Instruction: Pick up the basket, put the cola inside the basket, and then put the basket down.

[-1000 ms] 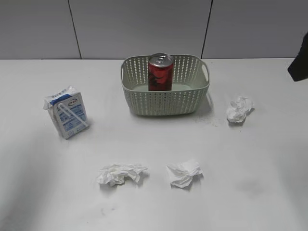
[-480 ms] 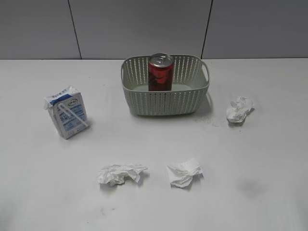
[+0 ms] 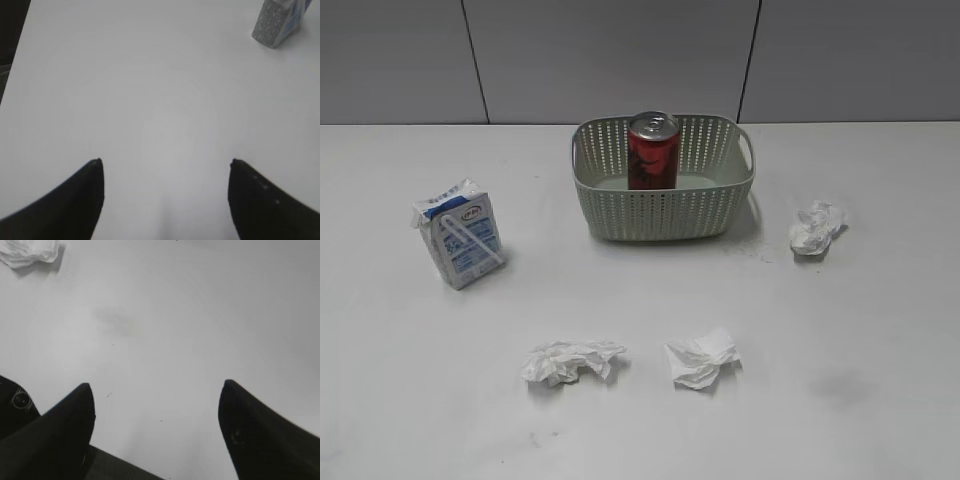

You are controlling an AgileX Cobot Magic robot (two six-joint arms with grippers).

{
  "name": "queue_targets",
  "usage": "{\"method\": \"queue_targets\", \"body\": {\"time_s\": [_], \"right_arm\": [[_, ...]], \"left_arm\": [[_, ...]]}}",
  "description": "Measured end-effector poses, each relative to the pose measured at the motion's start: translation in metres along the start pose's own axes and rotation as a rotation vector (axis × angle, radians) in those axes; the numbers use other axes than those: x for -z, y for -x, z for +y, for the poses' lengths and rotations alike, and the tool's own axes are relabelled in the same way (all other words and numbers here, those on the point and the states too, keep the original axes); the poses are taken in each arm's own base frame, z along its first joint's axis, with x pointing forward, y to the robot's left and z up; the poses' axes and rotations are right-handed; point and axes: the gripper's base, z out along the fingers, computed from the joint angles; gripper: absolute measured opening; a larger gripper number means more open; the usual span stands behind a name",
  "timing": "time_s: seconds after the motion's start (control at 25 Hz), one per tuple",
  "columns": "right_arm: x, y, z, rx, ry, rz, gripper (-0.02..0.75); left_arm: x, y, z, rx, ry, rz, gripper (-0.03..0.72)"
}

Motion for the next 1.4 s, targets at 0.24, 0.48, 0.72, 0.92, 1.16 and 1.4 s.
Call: {"method": "queue_targets", "body": {"time_s": [0.24, 0.48, 0.72, 0.92, 1.16, 1.4], "right_arm": [[0.027, -0.009, 0.005, -0.029, 0.007, -0.186, 0.584], [0.050, -0.021, 0.010, -0.034, 0.014, -0.275, 0.584], [0.068, -0.041, 0.014, -0.026, 0.010, -0.337, 0.584], [0.074, -0.060, 0.018, -0.019, 0.004, -0.376, 0.584], [0.081, -0.069, 0.020, -0.015, -0.009, -0.447, 0.584], [0.081, -0.070, 0.020, -0.014, -0.010, -0.450, 0.584]], "left_arm": [[0.014, -0.013, -0.004, -0.049, -0.064, -0.118, 0.573], [0.029, -0.027, -0.003, -0.050, -0.082, -0.253, 0.503], [0.035, -0.034, -0.003, -0.041, -0.101, -0.309, 0.383], [0.035, -0.034, -0.003, -0.041, -0.101, -0.309, 0.281], [0.035, -0.034, -0.003, -0.047, -0.100, -0.309, 0.233], [0.035, -0.034, -0.004, -0.027, -0.075, -0.309, 0.231]]}}
